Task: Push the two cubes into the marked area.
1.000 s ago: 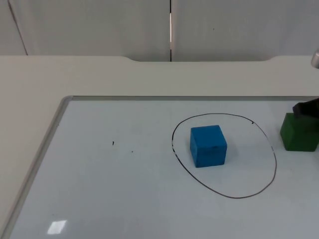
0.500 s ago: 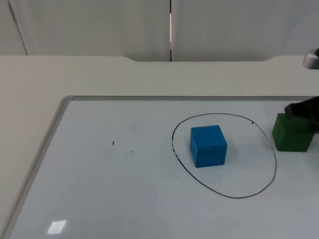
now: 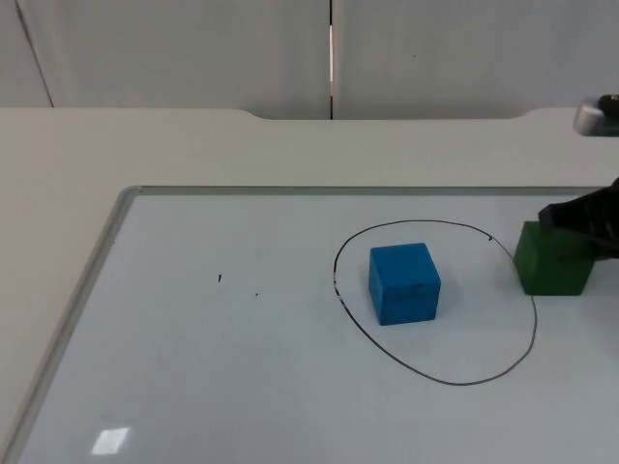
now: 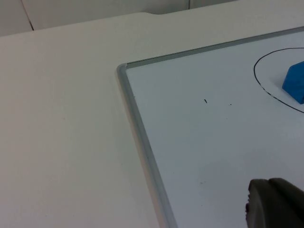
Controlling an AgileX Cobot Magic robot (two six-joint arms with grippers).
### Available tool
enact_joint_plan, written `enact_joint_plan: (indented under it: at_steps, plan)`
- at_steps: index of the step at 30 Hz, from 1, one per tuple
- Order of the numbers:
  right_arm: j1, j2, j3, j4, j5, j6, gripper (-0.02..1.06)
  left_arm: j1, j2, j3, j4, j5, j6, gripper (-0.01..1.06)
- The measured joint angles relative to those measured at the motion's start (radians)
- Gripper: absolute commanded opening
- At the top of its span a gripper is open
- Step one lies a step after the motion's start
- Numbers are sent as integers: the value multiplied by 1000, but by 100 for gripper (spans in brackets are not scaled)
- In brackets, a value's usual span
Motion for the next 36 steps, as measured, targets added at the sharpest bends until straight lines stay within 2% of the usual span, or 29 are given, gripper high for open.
enact_joint_plan:
  at_steps: [14,36]
  plan:
    - [95,0,0,0,-44,12,0,0,0,0,0,2,0,0]
    - [113,0,0,0,-71,58,0,0,0,0,0,2,0,0]
